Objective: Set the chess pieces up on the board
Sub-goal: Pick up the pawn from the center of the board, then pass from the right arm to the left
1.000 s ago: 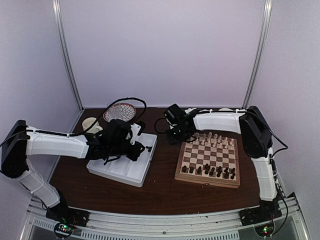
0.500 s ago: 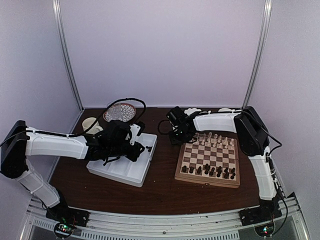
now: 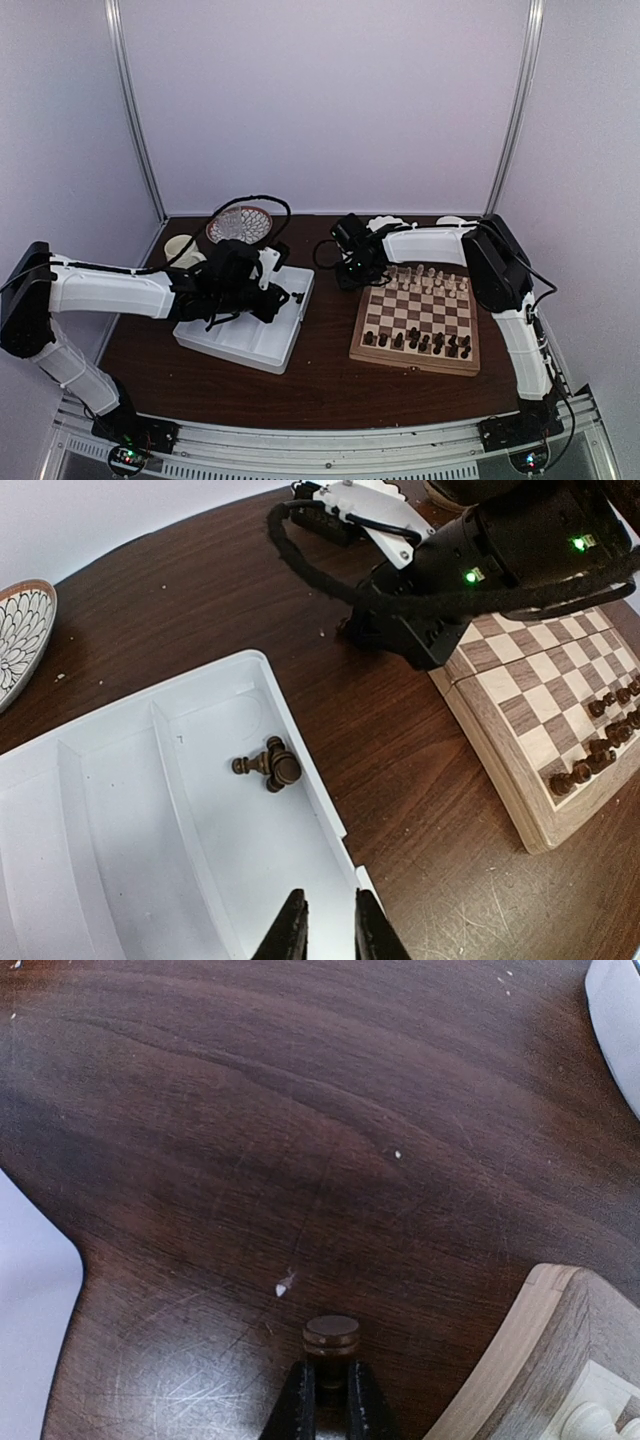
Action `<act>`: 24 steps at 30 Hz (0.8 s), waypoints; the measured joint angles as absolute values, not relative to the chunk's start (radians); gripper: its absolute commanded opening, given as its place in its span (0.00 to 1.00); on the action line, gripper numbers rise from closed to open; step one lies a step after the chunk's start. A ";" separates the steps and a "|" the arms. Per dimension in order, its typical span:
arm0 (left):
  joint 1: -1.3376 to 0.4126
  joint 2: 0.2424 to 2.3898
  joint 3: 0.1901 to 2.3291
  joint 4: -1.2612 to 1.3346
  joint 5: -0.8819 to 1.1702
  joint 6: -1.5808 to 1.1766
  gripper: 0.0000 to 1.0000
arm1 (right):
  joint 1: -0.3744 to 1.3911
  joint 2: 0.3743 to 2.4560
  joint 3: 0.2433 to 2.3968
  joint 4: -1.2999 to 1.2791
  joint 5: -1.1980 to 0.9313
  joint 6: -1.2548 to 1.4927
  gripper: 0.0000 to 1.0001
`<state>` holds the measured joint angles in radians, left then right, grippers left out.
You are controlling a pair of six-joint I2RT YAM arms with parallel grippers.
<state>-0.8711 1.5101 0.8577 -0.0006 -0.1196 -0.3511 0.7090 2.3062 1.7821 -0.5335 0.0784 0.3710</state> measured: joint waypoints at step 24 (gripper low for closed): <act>-0.871 1.320 0.491 0.580 0.162 -0.102 0.65 | 0.863 1.728 1.237 -0.286 -0.432 0.163 0.04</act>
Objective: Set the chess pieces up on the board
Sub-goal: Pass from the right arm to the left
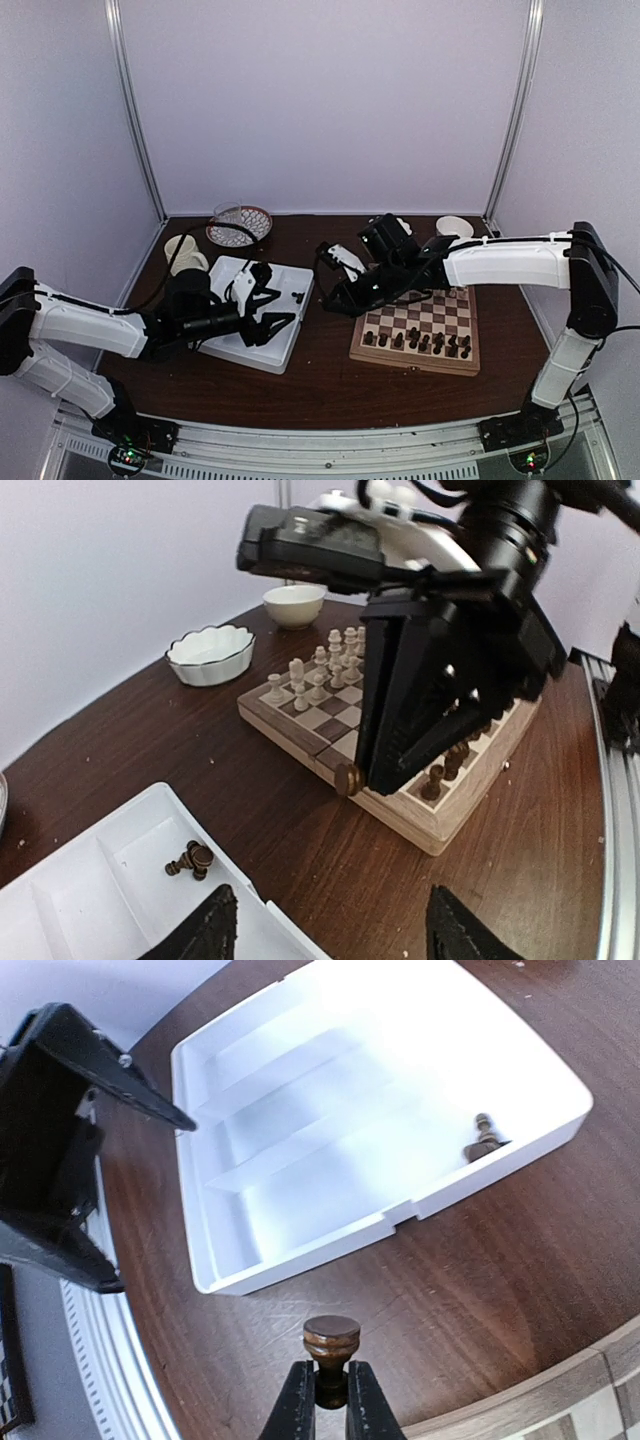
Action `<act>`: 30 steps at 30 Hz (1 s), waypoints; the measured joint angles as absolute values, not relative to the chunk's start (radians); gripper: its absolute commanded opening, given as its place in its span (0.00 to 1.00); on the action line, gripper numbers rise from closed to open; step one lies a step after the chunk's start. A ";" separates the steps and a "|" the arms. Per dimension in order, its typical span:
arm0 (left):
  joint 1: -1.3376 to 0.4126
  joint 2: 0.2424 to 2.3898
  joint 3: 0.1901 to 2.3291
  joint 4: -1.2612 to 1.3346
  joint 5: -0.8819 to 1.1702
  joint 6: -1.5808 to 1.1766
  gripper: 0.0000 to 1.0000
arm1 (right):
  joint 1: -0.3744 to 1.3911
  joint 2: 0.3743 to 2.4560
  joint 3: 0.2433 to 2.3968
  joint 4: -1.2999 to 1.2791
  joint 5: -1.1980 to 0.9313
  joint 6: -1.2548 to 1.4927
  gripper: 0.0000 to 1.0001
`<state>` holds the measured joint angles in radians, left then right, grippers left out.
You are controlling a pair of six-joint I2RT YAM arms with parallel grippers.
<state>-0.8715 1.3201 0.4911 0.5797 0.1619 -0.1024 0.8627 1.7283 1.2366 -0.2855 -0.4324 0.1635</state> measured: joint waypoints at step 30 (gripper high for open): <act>-0.892 1.440 0.407 0.823 0.542 0.442 0.49 | 0.937 1.760 1.185 -0.213 -0.869 0.077 0.06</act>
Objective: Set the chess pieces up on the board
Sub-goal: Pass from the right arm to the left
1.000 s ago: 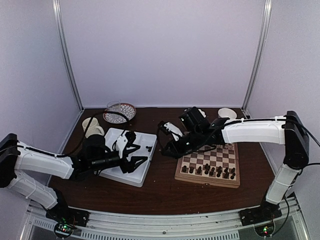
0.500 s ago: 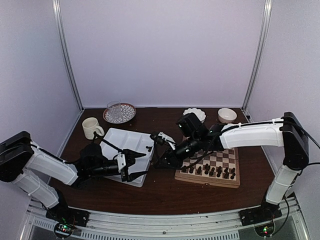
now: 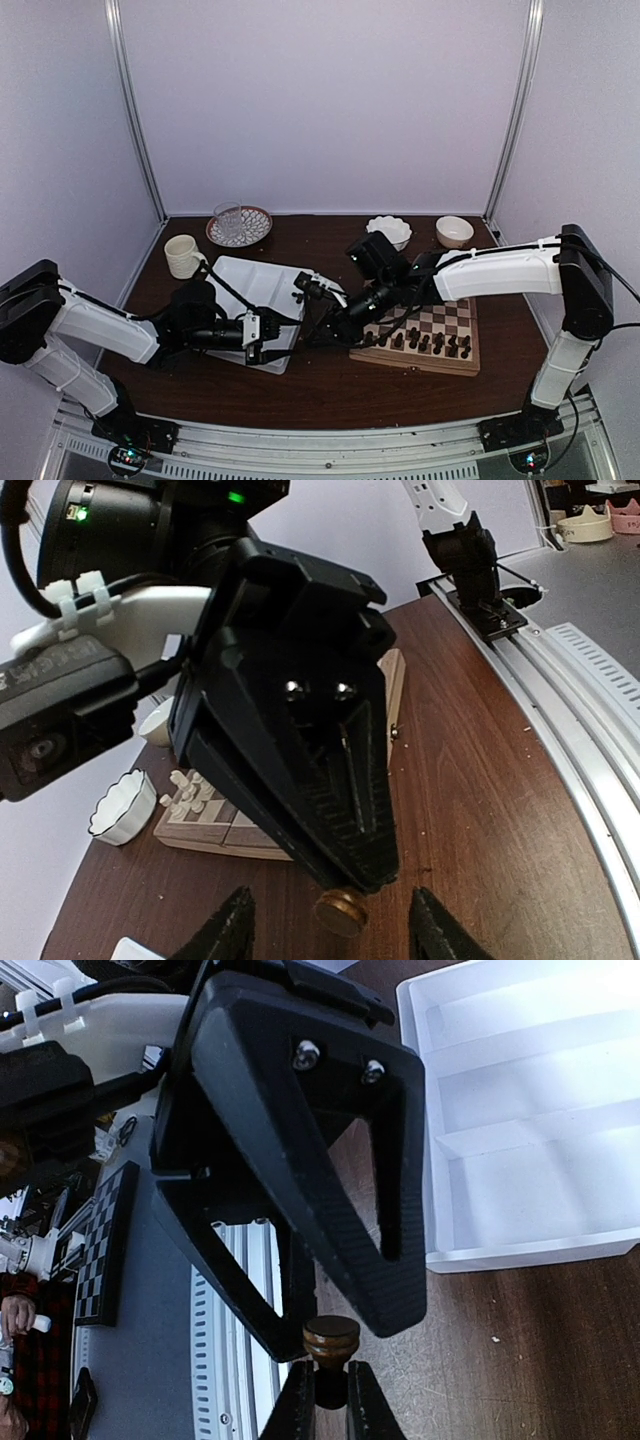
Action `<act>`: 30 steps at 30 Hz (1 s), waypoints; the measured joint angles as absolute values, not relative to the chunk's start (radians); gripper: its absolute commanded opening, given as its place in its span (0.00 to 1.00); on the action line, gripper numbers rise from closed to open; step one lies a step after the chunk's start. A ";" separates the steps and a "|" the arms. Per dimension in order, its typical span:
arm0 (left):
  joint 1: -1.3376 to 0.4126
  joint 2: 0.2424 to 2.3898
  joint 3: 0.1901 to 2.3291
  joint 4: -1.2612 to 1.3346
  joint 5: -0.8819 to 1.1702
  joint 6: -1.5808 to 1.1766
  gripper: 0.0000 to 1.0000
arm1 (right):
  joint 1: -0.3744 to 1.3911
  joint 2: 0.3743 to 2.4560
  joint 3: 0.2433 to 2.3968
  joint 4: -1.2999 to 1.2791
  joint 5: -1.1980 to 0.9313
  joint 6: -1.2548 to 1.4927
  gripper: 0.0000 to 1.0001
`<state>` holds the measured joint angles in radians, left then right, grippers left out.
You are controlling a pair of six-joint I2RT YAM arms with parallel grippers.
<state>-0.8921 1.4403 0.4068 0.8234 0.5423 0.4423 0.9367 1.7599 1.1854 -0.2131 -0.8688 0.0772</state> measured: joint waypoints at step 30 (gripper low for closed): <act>-0.900 1.441 0.433 0.760 0.567 0.431 0.00 | 0.943 1.720 1.109 -0.102 -0.817 0.147 0.40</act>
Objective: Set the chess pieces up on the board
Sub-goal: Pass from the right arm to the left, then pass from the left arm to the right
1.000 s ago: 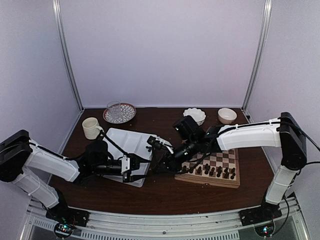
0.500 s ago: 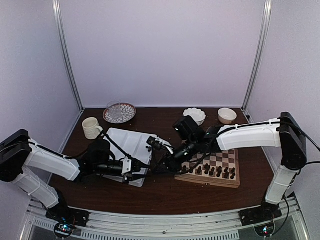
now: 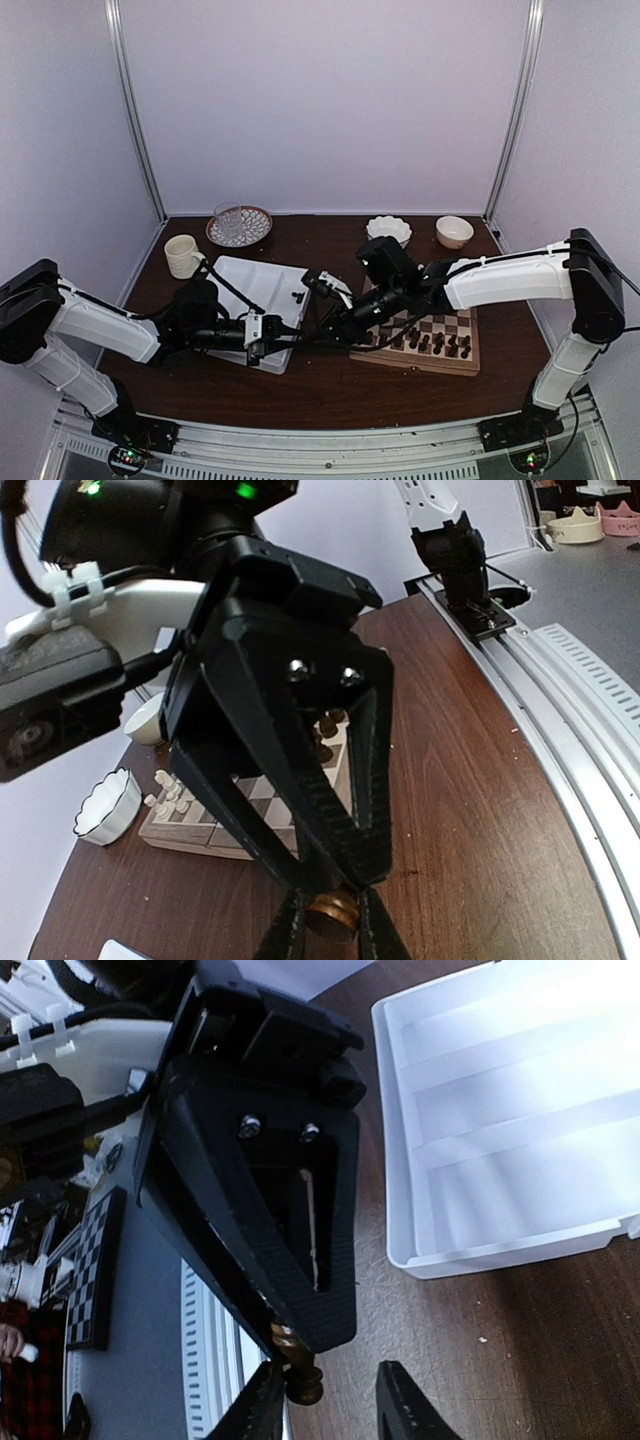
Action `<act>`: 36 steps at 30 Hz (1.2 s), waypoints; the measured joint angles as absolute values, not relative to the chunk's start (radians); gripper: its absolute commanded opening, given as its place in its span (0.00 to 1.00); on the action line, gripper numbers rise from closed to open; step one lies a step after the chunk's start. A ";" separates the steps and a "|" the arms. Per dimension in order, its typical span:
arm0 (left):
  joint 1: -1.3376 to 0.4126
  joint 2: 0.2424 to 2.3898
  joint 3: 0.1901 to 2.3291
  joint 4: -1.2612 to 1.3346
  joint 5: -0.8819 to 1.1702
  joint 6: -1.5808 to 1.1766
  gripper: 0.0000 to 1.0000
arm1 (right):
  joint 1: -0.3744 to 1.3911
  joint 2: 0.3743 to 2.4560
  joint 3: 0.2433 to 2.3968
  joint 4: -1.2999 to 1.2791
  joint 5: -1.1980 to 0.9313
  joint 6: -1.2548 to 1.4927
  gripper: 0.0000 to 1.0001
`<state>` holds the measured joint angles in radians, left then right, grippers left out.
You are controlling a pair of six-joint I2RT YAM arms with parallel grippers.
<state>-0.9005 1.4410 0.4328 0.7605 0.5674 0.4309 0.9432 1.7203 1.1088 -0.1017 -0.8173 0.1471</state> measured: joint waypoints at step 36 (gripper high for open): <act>-0.905 1.489 0.298 1.337 0.312 0.072 0.00 | 1.027 1.650 0.876 0.584 -0.533 0.585 0.35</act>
